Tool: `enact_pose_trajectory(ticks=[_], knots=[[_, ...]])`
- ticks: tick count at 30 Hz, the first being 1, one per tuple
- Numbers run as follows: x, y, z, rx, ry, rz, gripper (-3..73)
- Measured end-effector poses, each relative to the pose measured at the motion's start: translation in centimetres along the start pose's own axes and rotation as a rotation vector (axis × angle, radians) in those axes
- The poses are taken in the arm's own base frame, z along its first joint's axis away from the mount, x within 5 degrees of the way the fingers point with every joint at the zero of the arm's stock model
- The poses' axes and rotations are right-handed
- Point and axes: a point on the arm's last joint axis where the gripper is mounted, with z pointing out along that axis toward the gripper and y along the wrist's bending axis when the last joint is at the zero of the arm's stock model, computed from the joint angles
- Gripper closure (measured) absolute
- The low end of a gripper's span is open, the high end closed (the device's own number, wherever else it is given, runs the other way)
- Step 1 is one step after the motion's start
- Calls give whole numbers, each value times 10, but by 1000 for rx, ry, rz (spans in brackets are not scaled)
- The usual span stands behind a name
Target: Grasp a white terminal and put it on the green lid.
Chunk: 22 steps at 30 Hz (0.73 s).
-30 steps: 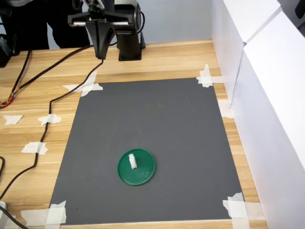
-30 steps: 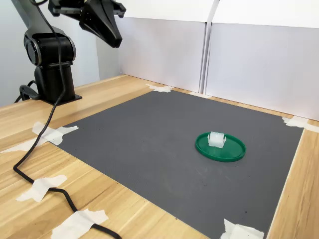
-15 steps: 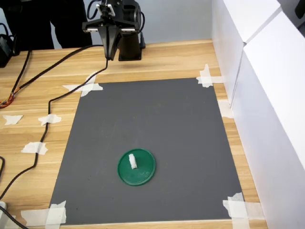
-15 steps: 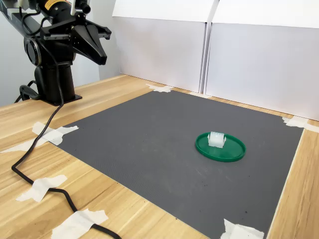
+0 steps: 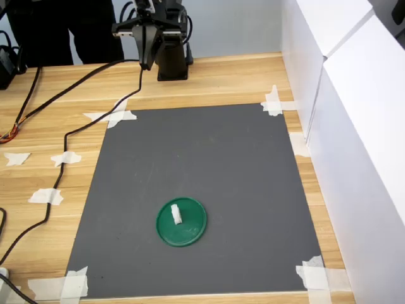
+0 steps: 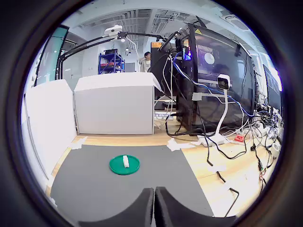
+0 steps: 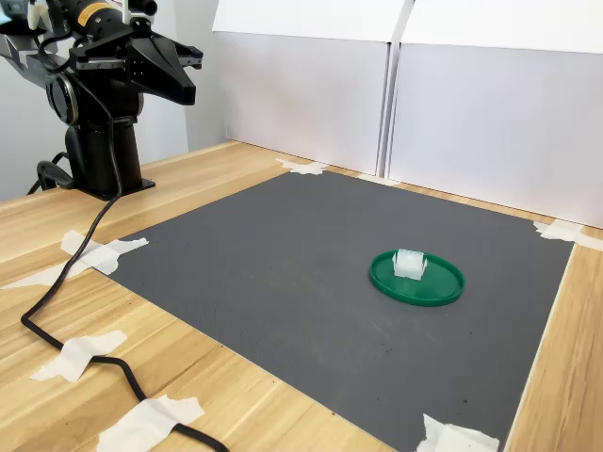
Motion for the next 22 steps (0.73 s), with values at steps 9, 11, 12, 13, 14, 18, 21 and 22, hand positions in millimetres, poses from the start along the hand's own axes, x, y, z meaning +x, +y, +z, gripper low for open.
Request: enact_pose_trajectory(ticks=[9, 11, 12, 13, 14, 18, 21, 22], knots=[[0, 0, -1, 0, -10, -3, 711], [0, 0, -1, 0, -10, -3, 711], [0, 0, -1, 0, -10, -3, 711], [0, 0, -1, 0, -10, -3, 711], [0, 0, -1, 0, -10, -3, 711], [0, 0, -1, 0, -11, -3, 711], [0, 0, -1, 0, -11, -3, 711], [0, 0, -1, 0, -11, -3, 711]])
